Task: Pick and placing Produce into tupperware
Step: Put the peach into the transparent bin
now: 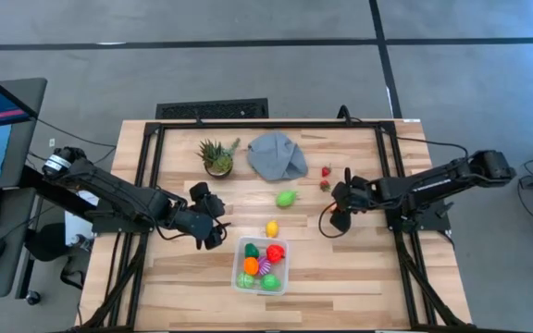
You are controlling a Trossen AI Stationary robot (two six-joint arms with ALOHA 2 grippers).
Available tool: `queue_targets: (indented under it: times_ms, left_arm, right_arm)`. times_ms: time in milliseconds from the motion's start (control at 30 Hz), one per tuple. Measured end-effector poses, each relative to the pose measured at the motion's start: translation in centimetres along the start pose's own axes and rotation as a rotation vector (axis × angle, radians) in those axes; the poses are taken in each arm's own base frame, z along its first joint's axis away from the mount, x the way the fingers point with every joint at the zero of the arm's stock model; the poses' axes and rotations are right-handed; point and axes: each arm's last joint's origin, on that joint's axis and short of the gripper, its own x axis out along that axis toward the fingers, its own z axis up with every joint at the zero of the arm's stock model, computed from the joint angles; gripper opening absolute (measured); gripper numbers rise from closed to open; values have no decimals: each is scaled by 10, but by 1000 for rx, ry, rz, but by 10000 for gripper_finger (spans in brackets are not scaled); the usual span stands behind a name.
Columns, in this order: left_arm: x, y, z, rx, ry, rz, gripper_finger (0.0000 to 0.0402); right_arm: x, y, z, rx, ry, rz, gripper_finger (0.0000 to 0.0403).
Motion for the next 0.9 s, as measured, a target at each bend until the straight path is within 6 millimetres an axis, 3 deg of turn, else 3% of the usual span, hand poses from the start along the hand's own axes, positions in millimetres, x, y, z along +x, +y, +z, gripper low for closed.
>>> queue_targets:
  times_ms: [333,900]
  left_arm:
    - [0,0,0,-2,4,-6,279]
    - [0,0,0,-6,-2,-2,279]
  right_arm:
    - [-14,2,2,43,-70,58,261]
    - [-64,44,17,22,-281,321,260]
